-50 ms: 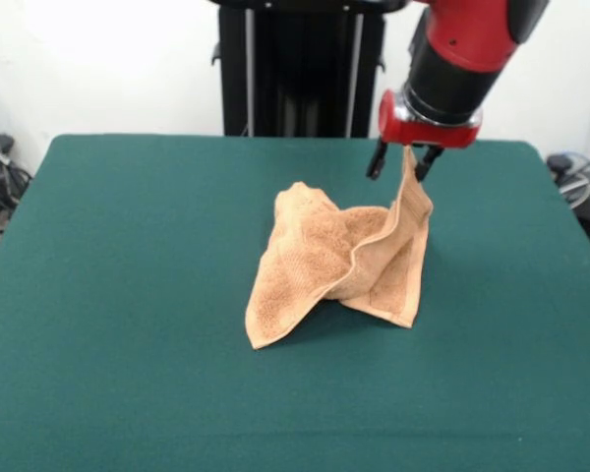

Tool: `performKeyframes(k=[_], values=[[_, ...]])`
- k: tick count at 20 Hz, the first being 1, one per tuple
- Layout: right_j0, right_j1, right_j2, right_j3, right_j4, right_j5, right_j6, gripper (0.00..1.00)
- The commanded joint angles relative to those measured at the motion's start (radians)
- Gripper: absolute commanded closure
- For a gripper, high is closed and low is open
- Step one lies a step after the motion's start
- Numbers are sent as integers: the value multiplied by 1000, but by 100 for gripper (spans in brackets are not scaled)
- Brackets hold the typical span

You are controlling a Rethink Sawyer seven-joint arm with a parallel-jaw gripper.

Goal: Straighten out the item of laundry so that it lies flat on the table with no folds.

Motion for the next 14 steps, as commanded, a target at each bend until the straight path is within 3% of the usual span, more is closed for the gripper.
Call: performKeyframes(k=[1, 14], values=[[-7, 35, 93, 45, 36, -83, 188, 0], [45, 37, 51, 2, 13, -63, 211, 0]])
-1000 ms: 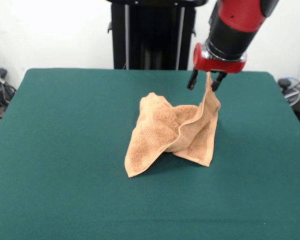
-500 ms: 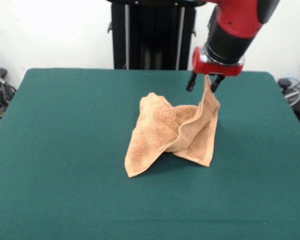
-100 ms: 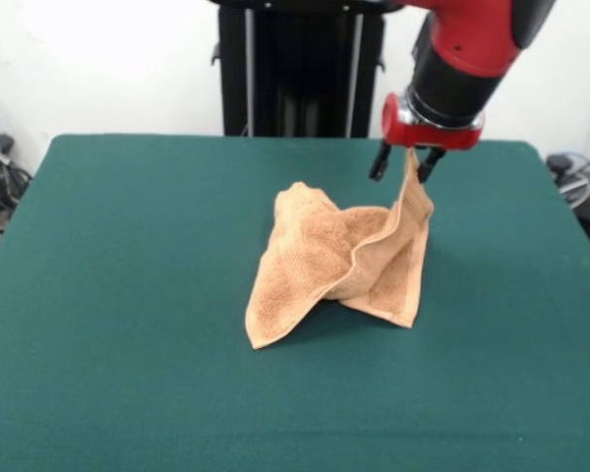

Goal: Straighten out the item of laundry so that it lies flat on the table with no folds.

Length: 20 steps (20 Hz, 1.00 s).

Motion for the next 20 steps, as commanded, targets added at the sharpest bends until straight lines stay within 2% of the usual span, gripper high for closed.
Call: performKeyframes(k=[1, 20], values=[[40, 28, 42, -3, 9, -63, 218, 100], [66, 32, 16, -13, 19, -65, 228, 100]])
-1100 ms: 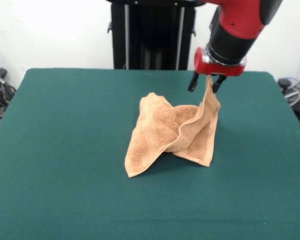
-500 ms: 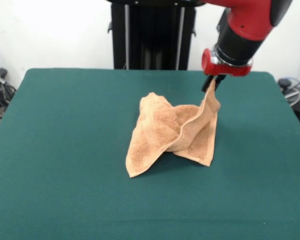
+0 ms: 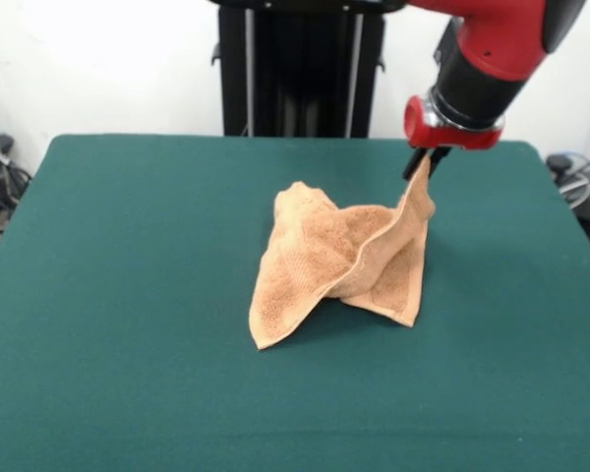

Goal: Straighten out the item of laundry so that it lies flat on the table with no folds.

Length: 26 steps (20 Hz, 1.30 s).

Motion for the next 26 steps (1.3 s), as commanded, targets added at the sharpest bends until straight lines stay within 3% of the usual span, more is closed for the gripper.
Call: performKeyframes(k=[1, 5, 11, 18, 26], values=[[5, 14, 30, -12, 23, -58, 224, 100], [-2, 19, 46, -21, 31, -39, 212, 100], [55, -11, 11, 3, 30, -50, 269, 100], [104, -56, -32, -56, 36, 76, 273, 100], [99, -114, -36, -70, 47, 191, 244, 100]])
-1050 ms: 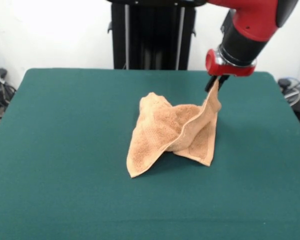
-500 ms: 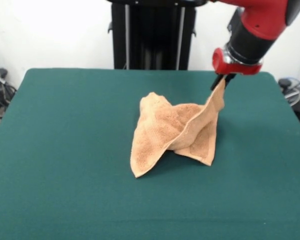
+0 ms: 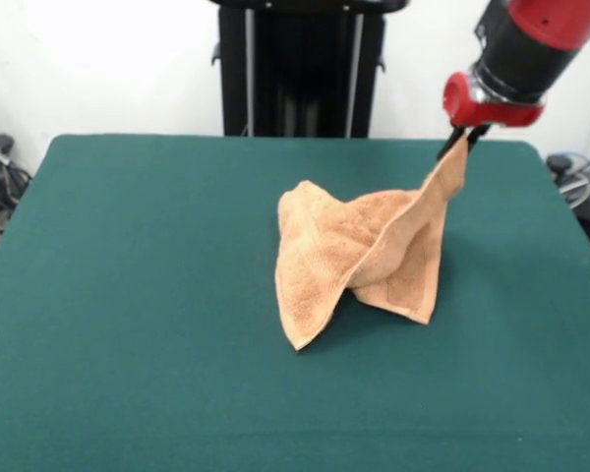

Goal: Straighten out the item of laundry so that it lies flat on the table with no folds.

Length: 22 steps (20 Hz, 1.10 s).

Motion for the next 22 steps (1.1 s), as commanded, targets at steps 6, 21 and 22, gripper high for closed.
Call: performKeyframes(k=[6, 21, 22], values=[[-22, -62, 14, -5, 47, 66, 237, 100], [-69, -70, 45, 129, 83, -109, 238, 100], [-67, -70, 43, 128, 84, -107, 238, 100]])
